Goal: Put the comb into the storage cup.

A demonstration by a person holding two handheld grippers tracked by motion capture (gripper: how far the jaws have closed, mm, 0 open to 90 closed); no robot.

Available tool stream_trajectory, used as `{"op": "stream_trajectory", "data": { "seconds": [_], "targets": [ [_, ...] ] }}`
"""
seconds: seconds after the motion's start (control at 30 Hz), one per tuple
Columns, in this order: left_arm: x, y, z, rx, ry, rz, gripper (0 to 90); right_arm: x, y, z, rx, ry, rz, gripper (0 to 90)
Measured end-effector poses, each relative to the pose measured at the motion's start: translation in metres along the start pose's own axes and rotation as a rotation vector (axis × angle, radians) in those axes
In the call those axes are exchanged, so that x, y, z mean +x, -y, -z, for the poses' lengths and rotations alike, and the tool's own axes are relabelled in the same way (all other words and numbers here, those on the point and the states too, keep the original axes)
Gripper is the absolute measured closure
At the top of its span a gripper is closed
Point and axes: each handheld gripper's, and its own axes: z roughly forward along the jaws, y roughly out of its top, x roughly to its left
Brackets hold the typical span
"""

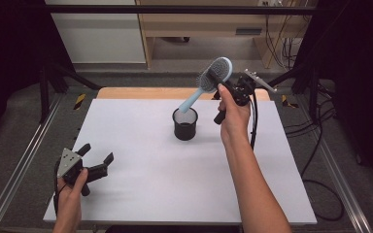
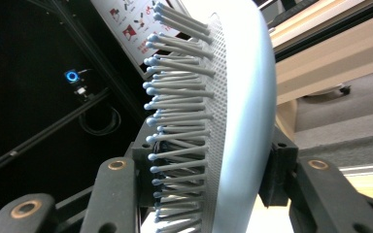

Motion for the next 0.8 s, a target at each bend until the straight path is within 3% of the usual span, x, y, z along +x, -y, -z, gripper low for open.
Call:
{"op": "stream_trajectory", "data": {
  "seconds": [0.27, 0.8],
  "targets": [
    [-0.001, 0.000, -0.001, 0.002, 0.010, 0.001, 4.8, -0.006, 0.000, -0.002, -0.003, 0.028, 0.025, 53.4],
    [-0.003, 0.000, -0.002, 0.004, 0.024, 0.000, 4.8, -0.008, 0.012, -0.013, 0.050, 0.074, 0.115, 53.2]
  ]
}}
